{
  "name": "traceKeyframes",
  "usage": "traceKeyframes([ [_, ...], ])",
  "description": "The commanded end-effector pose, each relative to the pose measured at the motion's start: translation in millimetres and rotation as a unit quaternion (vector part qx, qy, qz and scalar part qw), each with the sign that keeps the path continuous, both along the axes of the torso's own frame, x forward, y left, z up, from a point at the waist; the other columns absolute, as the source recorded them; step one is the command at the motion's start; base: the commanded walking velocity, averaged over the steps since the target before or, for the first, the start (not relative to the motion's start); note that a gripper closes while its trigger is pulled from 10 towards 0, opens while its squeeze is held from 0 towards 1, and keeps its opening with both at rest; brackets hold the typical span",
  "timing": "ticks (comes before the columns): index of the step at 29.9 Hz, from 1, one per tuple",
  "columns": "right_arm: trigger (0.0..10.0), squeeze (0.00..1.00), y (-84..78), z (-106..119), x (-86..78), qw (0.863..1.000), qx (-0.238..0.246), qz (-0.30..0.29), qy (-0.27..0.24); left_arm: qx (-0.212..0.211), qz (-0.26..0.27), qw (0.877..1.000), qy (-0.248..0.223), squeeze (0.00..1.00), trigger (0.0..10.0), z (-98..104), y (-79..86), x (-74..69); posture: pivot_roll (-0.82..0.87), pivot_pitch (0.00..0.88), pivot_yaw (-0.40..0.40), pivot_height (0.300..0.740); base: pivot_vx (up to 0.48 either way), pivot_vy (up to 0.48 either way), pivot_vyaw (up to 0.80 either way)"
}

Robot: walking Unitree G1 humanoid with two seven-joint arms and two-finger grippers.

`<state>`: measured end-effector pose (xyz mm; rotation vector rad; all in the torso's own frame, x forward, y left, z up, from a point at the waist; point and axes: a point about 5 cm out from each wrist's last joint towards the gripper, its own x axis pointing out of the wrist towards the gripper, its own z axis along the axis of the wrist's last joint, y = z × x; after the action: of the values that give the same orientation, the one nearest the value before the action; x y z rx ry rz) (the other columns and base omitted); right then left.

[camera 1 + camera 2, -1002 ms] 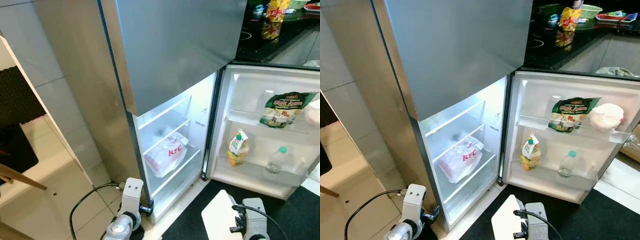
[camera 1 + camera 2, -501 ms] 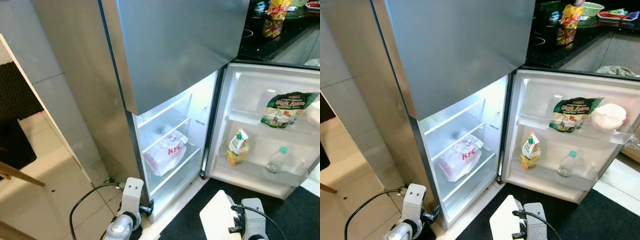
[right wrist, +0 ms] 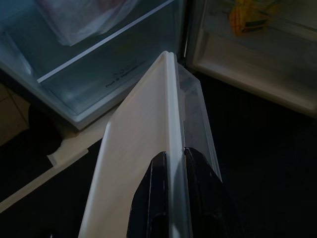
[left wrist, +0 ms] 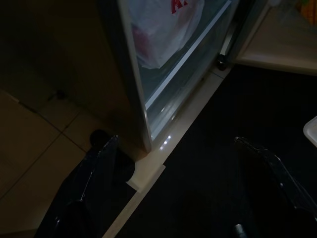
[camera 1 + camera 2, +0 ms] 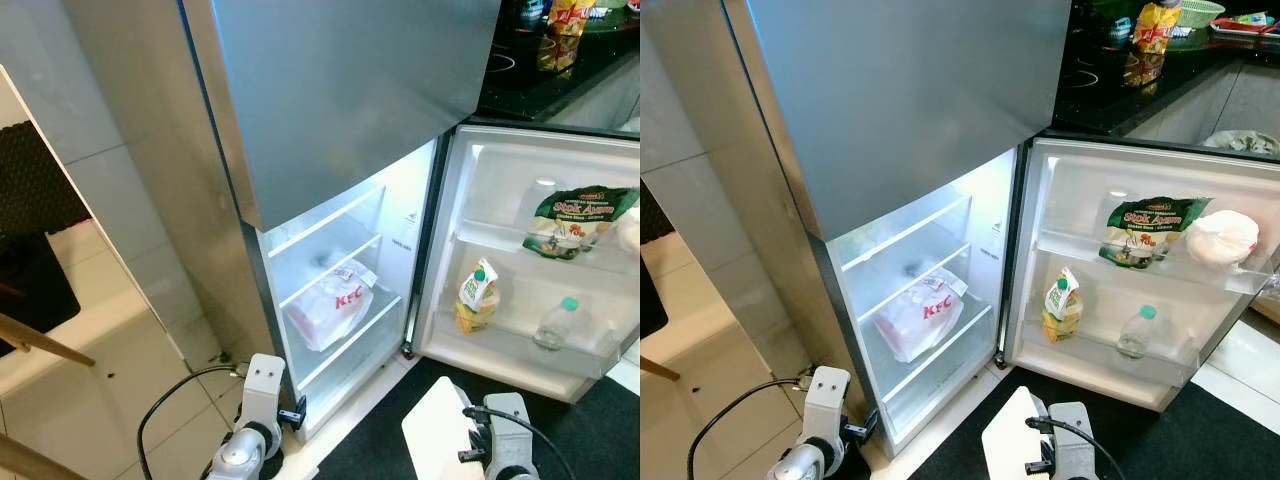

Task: Restocking fridge

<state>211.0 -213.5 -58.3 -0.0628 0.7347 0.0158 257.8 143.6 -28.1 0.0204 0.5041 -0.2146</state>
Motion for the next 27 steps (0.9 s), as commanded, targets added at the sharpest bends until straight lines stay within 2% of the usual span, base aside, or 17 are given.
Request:
traceKeyframes([
  [1, 10.0, 0.0, 1.0, 0.0, -0.1, 1.0, 0.005, -0.003, -0.003, 0.002, 0.006, 1.0, 0.0, 0.0, 10.0, -2.1, 3.4, -3.7, -0.07, 0.039, 0.026, 0.74, 0.0, 0.0, 0.0],
  [9, 10.0, 0.0, 1.6, -2.4, -2.8, 1.0, -0.005, 0.001, 0.008, 0.023, -0.009, 1.0, 0.016, 0.0, 10.0, -9.7, 7.1, -13.3, -0.07, 0.031, 0.027, 0.74, 0.0, 0.0, 0.0],
  [16, 10.0, 0.0, 2.0, -1.6, -1.5, 1.0, -0.004, 0.002, 0.005, 0.019, -0.011, 1.0, 0.015, 0.0, 10.0, -9.4, 6.7, -13.1, -0.07, 0.018, 0.026, 0.74, 0.0, 0.0, 0.0],
  [20, 10.0, 0.0, 2.8, 0.7, 2.7, 1.0, -0.003, 0.005, 0.0, -0.003, -0.009, 1.0, 0.015, 0.0, 10.0, -6.7, 3.0, -9.0, -0.07, 0.01, 0.022, 0.74, 0.0, -0.48, 0.0],
  [27, 10.0, 0.0, 2.7, 1.7, 4.4, 1.0, -0.004, 0.008, -0.001, -0.009, -0.009, 1.0, 0.014, 0.0, 10.0, -5.8, 0.4, -7.7, -0.07, 0.005, 0.019, 0.74, 0.0, -0.48, 0.0],
])
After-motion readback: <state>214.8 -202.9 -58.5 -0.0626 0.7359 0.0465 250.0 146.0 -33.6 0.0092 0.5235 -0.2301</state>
